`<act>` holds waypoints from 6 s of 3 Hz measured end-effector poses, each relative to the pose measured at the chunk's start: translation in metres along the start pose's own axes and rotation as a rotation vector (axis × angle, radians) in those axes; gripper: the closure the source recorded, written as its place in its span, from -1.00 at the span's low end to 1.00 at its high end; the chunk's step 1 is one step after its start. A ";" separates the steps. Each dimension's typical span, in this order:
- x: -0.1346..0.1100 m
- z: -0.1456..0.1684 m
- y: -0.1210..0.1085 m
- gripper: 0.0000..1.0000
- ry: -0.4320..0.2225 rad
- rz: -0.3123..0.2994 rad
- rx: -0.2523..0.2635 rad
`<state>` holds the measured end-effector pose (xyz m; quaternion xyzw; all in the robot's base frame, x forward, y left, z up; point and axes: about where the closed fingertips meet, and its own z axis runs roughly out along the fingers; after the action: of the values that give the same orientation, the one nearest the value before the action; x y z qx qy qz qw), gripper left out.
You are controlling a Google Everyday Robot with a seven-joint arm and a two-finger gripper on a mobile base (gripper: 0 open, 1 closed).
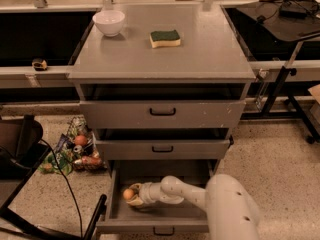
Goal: Pick orange from bottom drawer and place on counter
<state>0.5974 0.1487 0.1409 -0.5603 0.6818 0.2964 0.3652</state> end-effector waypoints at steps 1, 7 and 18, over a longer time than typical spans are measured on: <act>-0.008 -0.039 -0.007 1.00 -0.126 -0.044 0.011; -0.122 -0.136 0.064 1.00 -0.177 -0.271 -0.060; -0.342 -0.418 0.023 1.00 0.018 -0.685 0.101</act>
Offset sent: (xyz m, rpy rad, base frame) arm 0.0025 -0.0243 0.0225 0.0928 -0.0571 0.0064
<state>0.5416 0.0004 0.6576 -0.7404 0.4709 0.1177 0.4649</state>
